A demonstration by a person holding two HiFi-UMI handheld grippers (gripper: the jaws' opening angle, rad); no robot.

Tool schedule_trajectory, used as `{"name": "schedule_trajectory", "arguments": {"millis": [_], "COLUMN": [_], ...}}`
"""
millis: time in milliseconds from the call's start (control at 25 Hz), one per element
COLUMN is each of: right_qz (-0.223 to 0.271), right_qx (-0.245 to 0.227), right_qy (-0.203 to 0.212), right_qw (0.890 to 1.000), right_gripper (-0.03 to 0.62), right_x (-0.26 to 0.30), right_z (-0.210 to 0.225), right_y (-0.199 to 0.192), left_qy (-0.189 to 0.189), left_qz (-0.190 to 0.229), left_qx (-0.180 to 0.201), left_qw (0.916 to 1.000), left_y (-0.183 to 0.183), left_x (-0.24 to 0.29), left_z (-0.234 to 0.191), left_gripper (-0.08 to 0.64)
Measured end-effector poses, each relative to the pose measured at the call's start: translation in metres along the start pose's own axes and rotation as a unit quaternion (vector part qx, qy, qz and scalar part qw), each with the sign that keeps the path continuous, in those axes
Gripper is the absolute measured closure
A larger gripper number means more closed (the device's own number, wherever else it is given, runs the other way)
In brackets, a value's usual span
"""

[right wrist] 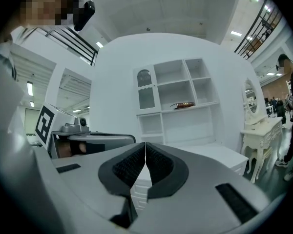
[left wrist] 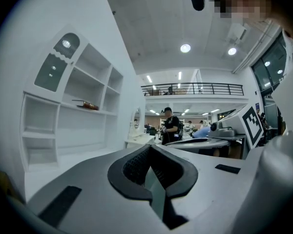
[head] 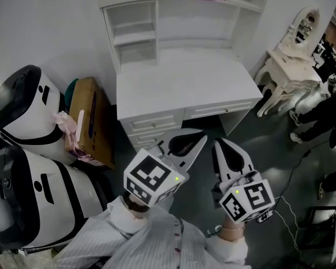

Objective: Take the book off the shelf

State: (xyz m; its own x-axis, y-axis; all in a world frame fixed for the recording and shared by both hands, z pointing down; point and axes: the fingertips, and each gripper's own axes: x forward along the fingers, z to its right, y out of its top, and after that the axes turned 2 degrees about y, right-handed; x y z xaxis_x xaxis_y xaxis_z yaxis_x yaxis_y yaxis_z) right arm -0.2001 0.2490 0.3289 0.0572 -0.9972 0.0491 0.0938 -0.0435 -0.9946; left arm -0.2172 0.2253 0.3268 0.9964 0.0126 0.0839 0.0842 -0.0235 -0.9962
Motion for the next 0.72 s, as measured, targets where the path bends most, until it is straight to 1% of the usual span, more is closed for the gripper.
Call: {"name": "schedule_trajectory", "arguments": {"millis": [360, 520, 720], "right_qz": [-0.008, -0.007, -0.004], "right_qx": [-0.016, -0.018, -0.025], "right_qy": [0.001, 0.0, -0.005], "right_qw": [1.0, 1.0, 1.0], "right_gripper": [0.577, 0.577, 0.577], "right_x": [0.081, 0.118, 0.157], "right_z": [0.042, 0.056, 0.069], "right_y": [0.016, 0.021, 0.026], "left_qy": [0.011, 0.019, 0.026], "left_qz": [0.006, 0.012, 0.015], "left_qx": [-0.001, 0.009, 0.013], "left_qw": [0.9999, 0.9997, 0.9995], "left_y": [0.01, 0.018, 0.019], "left_x": [0.046, 0.058, 0.066], "left_z": [-0.084, -0.123, -0.164], "left_gripper": [0.549, 0.549, 0.549]}}
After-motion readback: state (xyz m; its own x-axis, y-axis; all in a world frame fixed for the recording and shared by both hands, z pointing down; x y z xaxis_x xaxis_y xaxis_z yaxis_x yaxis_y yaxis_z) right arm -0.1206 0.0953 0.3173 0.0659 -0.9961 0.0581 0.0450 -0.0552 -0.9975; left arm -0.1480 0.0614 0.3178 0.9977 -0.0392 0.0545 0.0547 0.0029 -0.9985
